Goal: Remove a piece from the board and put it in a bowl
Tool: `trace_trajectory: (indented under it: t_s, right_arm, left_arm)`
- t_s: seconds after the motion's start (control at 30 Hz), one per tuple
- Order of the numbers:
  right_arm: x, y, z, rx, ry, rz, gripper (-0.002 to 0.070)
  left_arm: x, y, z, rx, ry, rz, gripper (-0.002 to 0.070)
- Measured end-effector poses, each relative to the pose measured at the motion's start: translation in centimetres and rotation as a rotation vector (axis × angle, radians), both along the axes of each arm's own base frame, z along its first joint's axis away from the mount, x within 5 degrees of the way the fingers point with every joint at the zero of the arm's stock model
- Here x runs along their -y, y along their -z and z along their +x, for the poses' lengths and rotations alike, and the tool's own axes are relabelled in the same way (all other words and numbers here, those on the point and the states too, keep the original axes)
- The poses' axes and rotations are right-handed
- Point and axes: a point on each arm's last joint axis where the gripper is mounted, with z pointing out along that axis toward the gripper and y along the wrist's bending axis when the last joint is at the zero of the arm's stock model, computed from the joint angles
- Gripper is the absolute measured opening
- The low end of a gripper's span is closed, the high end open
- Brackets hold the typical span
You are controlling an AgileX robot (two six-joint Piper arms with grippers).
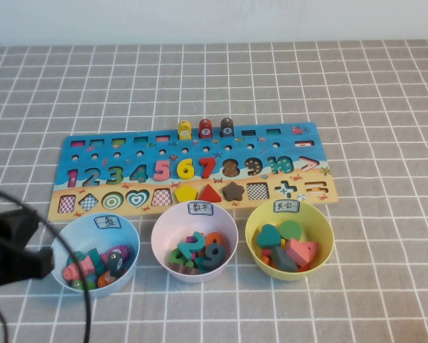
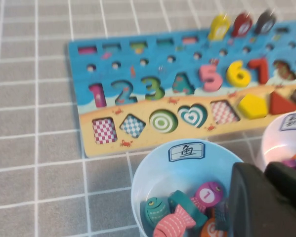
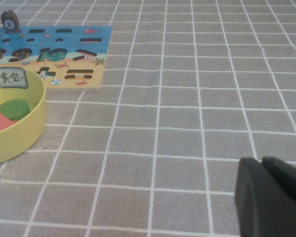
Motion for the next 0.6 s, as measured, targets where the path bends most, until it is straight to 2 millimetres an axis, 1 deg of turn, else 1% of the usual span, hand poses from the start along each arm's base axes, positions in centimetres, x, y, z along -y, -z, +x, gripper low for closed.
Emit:
trace_trajectory:
  t_s: [0.07,0.2,0.37,0.47,0.6]
  right_arm:
    - [0.0,0.0,0.0,0.000,0.000,0.000,-0.0017]
    - [0.0,0.0,0.0,0.000,0.000,0.000,-0.0017]
    - [0.0,0.0,0.0,0.000,0.000,0.000,-0.0017]
    - [0.0,0.0,0.0,0.000,0.000,0.000,-0.0017]
    - [0.0,0.0,0.0,0.000,0.000,0.000,-0.0017]
  left_arm:
    - [-0.5,0.1,-1.4,0.033,-0.001,-0.012,0.0020]
    - [-1.5,0.4,-4.3,0.109,-0.004,-0.049,0.0004]
    - [-2.4,0.4,-6.8,0.212,-0.004,-0.100,0.0001]
    - [-2.7,0.4,-7.7,0.247,-0.005,-0.113,0.0000]
    - [-2.8,0.7,-8.0,0.242,-0.007,-0.109,0.0000]
